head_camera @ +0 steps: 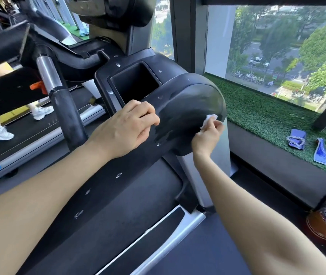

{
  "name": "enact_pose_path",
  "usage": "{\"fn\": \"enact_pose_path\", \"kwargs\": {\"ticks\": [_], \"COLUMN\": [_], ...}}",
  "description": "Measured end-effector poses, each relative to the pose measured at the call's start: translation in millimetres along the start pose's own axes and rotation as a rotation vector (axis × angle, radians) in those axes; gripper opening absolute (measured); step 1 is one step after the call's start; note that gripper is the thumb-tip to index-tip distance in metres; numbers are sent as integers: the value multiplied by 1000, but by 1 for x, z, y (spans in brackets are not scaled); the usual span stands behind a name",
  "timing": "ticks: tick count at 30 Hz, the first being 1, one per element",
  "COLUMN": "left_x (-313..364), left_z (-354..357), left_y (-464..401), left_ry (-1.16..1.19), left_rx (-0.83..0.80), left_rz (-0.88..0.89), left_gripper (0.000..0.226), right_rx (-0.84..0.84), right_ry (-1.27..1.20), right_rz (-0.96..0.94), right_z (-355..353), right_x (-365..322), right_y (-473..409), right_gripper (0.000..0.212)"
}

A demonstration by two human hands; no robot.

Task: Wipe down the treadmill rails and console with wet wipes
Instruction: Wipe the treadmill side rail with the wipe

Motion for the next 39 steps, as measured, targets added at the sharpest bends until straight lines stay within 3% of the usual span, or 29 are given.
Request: {"fn": "enact_pose_path", "kwargs": {"ticks": [3,5,6,8,10,12,14,17,22,25,28,30,32,36,39], "left_x": [1,1,2,1,1,0,0,0,4,4,6,8,9,10,12], "left_z": [-1,-1,-1,-1,-1,0,0,-1,-4,-11,-16,-14,-11,-6,-3], "left_y": [-1,-1,-1,-1,0,1,0,0,-1,6,25,34,34,34,35], "left_ry": [-4,-8,-9,-7,-4,-1,9,10,16,5,-45,-90,-138,-209,-233], "left_rx": [8,14,12,10,14,11,5,15,-13,-15,-18,-32,-37,-95,-118], "left_rz": [6,19,20,17,12,-1,-10,-5,-7,-34,-40,-29,-13,8,20], "left_gripper": [19,22,24,25,21,18,18,18,18,22,28,33,37,48,49], "right_rx": [-142,-262,-259,-193,-148,-48,-29,-52,-274,-318,-153,-171,-197,-287,-196], "right_ry": [-32,40,49,118,110,104,104,89,13,33,73,3,12,-47,-78], "right_rz": [-103,-309,-370,-552,-428,-330,-223,-273,-386,-482,-256,-111,-155,-274,-230], "right_z": [12,14,15,13,12,7,5,12,10,9,7,11,15,13,16], "right_x": [-19,-44,-51,-55,-39,-24,-18,-27,-33,-32,-22,-16,-19,-20,-12], "right_y": [49,100,113,116,81,41,22,45,143,142,89,79,99,160,126], "right_gripper": [39,6,16,15,9,43,55,54,35,26,18,41,50,34,33]}}
Point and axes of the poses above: each hand's wrist, its own y-axis away from the middle knuckle, its own z-axis out of the palm, x = y × z, the point moved 6 cm from there along -y, towards the middle knuckle, and after that the axes turned 6 degrees about x, right-handed, at the moved point
